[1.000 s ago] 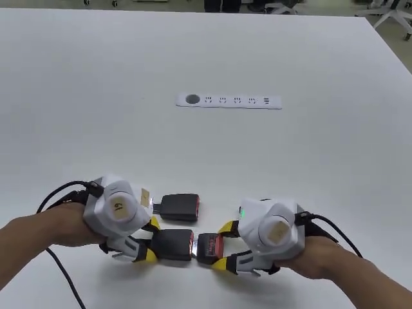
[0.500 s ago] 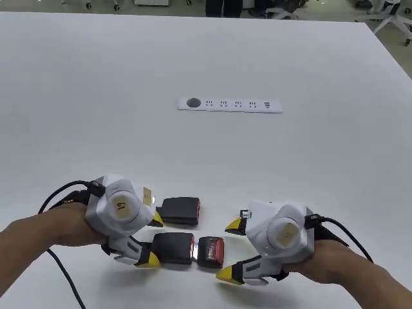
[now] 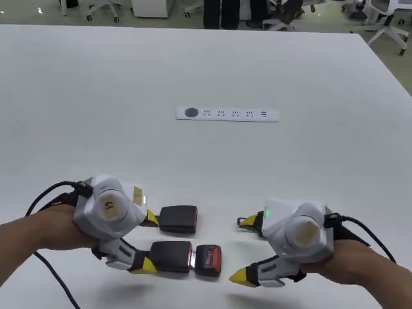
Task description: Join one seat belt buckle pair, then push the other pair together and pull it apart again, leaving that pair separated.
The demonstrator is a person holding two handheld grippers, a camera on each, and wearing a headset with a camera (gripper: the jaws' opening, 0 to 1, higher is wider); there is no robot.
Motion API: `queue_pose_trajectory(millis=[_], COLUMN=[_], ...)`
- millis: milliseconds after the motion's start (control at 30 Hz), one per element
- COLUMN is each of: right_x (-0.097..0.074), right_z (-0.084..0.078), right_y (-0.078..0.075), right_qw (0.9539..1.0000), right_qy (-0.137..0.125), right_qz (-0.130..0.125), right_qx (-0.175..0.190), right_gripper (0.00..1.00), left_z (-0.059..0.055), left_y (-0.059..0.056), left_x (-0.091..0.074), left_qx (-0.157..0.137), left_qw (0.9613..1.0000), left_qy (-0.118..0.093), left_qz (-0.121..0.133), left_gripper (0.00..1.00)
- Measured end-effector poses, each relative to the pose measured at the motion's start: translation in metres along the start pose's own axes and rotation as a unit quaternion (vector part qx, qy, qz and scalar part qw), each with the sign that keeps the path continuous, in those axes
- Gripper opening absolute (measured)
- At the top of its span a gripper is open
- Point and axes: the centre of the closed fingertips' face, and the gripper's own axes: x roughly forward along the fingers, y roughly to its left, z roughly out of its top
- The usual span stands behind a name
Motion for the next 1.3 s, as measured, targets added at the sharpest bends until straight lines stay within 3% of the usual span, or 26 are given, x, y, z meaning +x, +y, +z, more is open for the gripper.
queue_pose_trajectory(millis=[233,500,767,1133,1300], right_x=[-0.014,-0.024,-0.033,-0.040,-0.038], right_z=[-0.003,-0.007,-0.018,-0.036,-0.049], right_y=[-0.017,-0.035,-0.052,-0.073,-0.076], right_qw=[0.9998,0.9993,0.9991,0.9986,0.9987], right_qy=[0.003,0.002,0.009,0.021,0.032], right_qz=[-0.018,-0.035,-0.042,-0.045,-0.037], right_qx=[0.002,0.009,0.007,0.014,0.016], right_gripper=[0.58,0.59,0.58,0.56,0.54], left_z=[0.009,0.016,0.010,0.018,0.012], left_y=[0.012,0.036,0.066,0.075,0.076], left_x=[-0.013,-0.025,-0.025,-0.012,-0.001], left_qx=[-0.002,-0.017,-0.016,-0.007,-0.002], left_qw=[0.9998,0.9985,0.9980,0.9991,0.9997], left_qy=[-0.011,-0.028,-0.029,-0.015,-0.002], left_qz=[0.019,0.044,0.054,0.038,0.023], left_gripper=[0.52,0.54,0.55,0.55,0.54])
